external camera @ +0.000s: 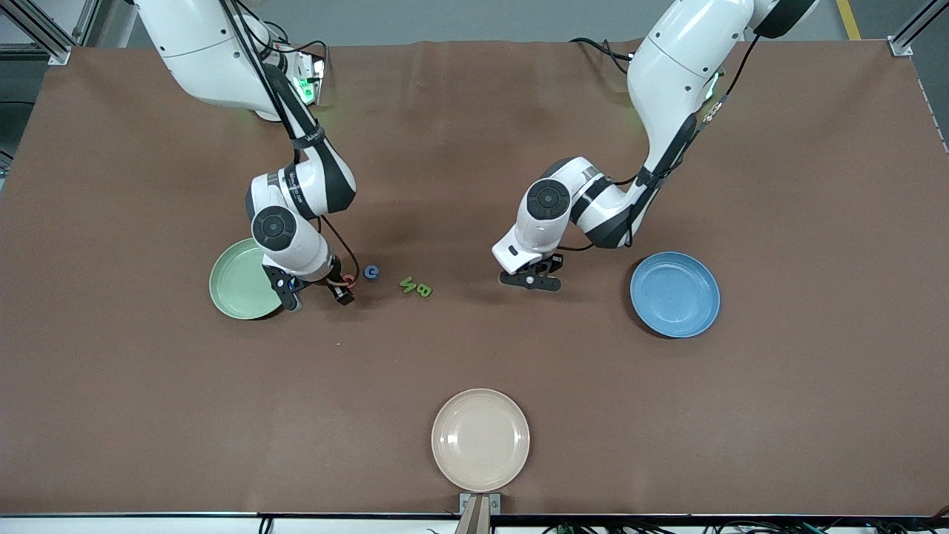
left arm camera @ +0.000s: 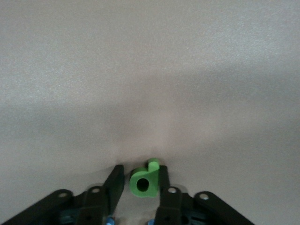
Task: Sort upper and lower case letters into plates
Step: 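Grasp the green a and pink a with the left and right grippers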
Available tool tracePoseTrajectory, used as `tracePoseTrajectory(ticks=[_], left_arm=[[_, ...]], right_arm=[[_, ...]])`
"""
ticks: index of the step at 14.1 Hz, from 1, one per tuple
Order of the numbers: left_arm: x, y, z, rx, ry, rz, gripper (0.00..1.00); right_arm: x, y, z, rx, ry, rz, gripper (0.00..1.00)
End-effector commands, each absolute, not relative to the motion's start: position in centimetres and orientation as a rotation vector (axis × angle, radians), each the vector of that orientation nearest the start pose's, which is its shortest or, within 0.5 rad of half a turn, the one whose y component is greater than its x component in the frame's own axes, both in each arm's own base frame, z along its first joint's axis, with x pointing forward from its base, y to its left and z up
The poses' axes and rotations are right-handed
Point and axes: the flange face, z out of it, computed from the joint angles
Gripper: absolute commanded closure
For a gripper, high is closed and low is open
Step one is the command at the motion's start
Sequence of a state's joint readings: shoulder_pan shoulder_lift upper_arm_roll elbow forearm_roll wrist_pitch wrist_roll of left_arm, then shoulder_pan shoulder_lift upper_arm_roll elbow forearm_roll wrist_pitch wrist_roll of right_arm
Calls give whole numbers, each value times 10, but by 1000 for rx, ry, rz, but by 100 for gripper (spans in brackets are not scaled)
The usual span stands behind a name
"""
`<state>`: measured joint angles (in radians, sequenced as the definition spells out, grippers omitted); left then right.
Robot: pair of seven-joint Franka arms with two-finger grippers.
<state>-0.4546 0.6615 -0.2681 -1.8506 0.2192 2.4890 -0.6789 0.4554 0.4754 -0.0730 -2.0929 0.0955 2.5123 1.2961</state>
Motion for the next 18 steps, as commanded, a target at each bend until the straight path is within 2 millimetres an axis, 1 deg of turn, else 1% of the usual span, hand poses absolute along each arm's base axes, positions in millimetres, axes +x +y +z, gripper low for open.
tracePoseTrajectory(ticks=[1,5,6,8,10,12,13,14,16,17,18], left_arm=[[482,-419,169,-3143,269,35,71],[481,-419,169,-3144,267,38,83],[481,-418,168,-3143,265,40,84],[481,-417,168,-3128,266,61,88],[484,-413,176,-3081,256,123,90],[490,-408,192,-3033,255,182,91],[496,-402,200,-3021,262,198,91],[502,-397,211,-3021,279,197,91],[520,-378,238,-3024,338,168,91],[533,-362,252,-3032,352,141,91],[544,-347,263,-3037,357,121,91]], right_arm=[[522,224,190,-2793,1478,74,28],[523,227,187,-2786,1472,57,28],[521,230,185,-2792,1465,60,28],[520,230,184,-2795,1466,63,29],[520,229,182,-2796,1467,64,34],[520,228,178,-2800,1469,67,36],[520,228,175,-2799,1472,66,38],[520,228,175,-2799,1469,64,41],[519,227,171,-2802,1470,66,48],[520,228,172,-2803,1468,66,59],[520,225,172,-2807,1468,73,76]])
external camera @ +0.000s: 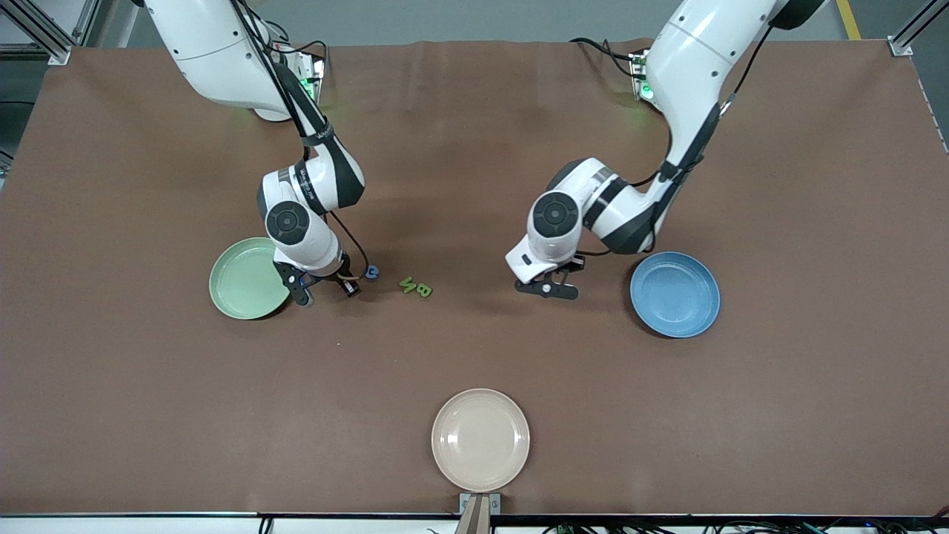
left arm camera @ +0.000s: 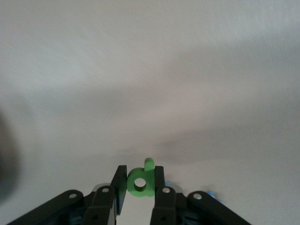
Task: Sort upper and lower case letters into plates
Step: 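Put the green a on the blue plate, pink a on the green plate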
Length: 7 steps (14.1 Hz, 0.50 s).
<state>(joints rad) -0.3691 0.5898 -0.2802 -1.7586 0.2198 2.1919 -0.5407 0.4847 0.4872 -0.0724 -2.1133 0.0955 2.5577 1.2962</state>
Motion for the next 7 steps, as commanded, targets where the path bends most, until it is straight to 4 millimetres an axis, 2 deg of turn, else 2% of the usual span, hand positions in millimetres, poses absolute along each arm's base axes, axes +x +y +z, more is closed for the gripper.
tracePoseTrajectory(ticks=[1,2,4,7], left_arm=[[555,-327,273,-3040,361,105,90],[565,-307,278,-3041,362,99,90],[576,-266,281,-3024,399,111,90],[585,-201,274,-3014,422,156,90]], right_arm=[[523,223,175,-2807,1467,75,92],[525,222,178,-2809,1451,67,98],[534,210,193,-2833,1404,74,100],[552,158,238,-2890,1307,159,100]])
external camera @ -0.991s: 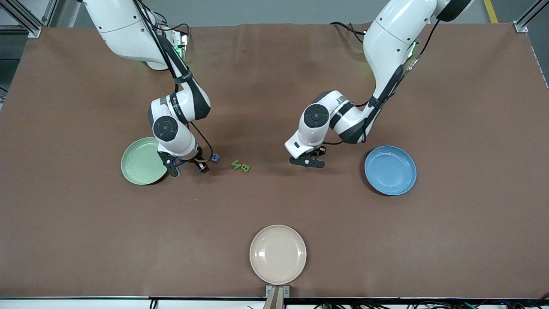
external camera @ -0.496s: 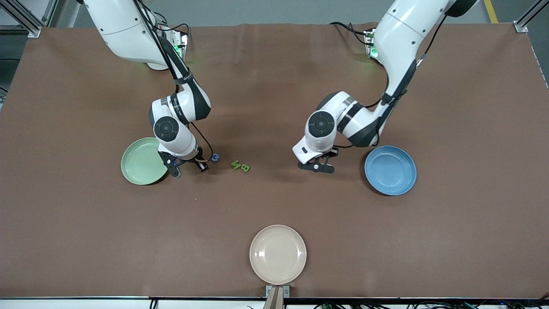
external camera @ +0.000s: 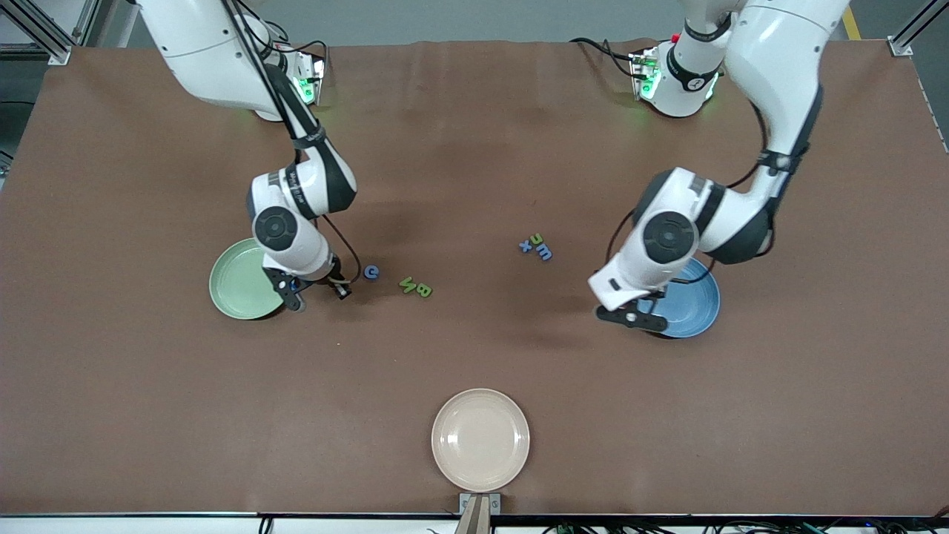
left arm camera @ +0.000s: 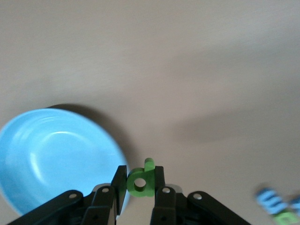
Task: Sort upper and lower case letters into plates
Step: 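Put the green a on the blue plate, pink a on the green plate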
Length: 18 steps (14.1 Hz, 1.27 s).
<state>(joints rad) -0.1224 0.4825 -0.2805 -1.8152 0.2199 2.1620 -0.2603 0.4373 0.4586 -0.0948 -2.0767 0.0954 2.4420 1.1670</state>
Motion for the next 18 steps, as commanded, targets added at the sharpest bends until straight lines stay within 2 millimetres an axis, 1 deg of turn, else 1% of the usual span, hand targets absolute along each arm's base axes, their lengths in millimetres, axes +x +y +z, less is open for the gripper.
tracePoseTrajectory(ticks=[1,2,3,4,6,8,9,10,11,12,13,15,16,17,18], left_arm=[[586,-183,269,-3008,431,171,90],[588,-168,265,-2999,443,169,89],[589,-149,258,-2982,462,163,89],[586,-136,249,-2973,469,165,89],[574,-122,230,-2988,472,157,89],[566,-111,216,-2979,511,139,89],[562,-105,211,-2969,517,147,89],[558,-103,207,-2959,531,155,89],[555,-103,202,-2955,540,170,89],[553,-103,200,-2956,542,175,89],[552,-103,198,-2958,547,168,87],[552,-102,196,-2964,544,158,86],[552,-99,196,-2965,537,159,83],[553,-99,197,-2965,539,154,71],[557,-100,204,-2964,531,140,36]], right_arm=[[555,134,256,-2914,1237,166,100],[557,111,269,-2937,1153,174,100],[555,80,277,-2951,1082,172,100],[551,58,279,-2964,1024,173,100],[539,19,266,-2977,963,171,100],[524,-19,241,-2990,900,124,100],[518,-30,234,-2992,884,80,100],[514,-34,226,-2994,881,69,100],[509,-33,218,-2998,881,78,100],[508,-33,214,-2999,882,87,100],[506,-32,205,-3003,883,112,99],[504,-32,193,-3010,881,144,96],[502,-32,186,-3016,873,167,88],[502,-32,184,-3015,877,172,61],[503,-32,184,-3017,873,172,13]])
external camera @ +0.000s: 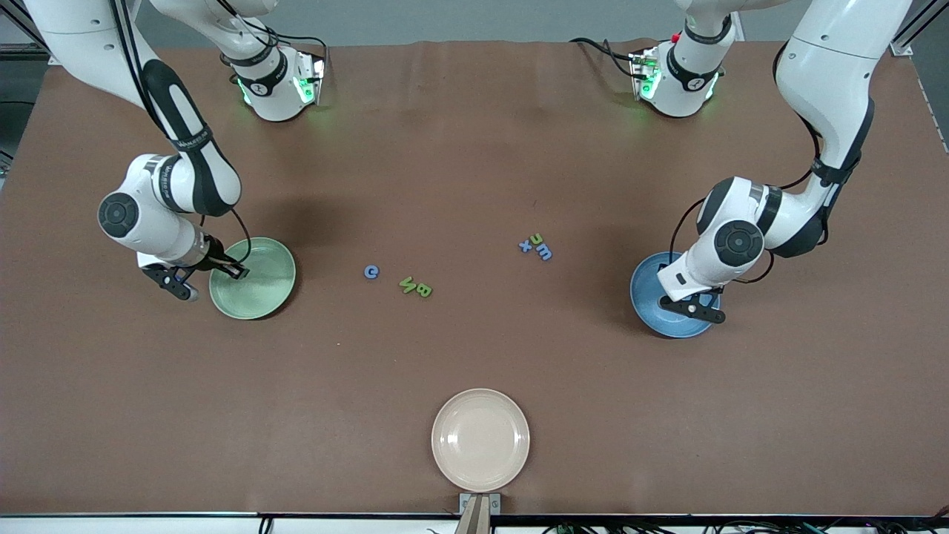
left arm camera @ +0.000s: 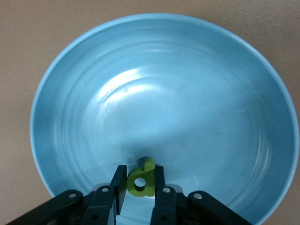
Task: Sort upper and lower case letters into plates
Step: 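Put the green a on the blue plate, pink a on the green plate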
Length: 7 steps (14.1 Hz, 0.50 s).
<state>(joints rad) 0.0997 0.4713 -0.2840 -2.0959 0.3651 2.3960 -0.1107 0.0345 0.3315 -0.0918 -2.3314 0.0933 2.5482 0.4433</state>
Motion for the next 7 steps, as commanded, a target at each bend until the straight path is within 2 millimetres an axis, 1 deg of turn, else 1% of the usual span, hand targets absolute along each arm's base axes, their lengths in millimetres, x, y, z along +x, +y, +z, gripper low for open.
tracePoseTrajectory(ticks=[1,2,4,5,6,7], left_arm=[[561,-105,210,-2962,537,128,4],[563,-115,216,-2963,543,121,0],[568,-134,234,-2951,530,166,0],[570,-149,246,-2950,475,202,0],[569,-161,253,-2956,380,216,0],[567,-182,261,-2982,246,203,0]], right_arm=[[504,-32,186,-3016,872,172,0],[507,-32,189,-3015,872,168,0],[515,-29,199,-3009,880,162,0],[520,-24,207,-3002,886,183,0],[526,-20,218,-2986,924,204,0],[534,-5,230,-2969,983,215,0]])
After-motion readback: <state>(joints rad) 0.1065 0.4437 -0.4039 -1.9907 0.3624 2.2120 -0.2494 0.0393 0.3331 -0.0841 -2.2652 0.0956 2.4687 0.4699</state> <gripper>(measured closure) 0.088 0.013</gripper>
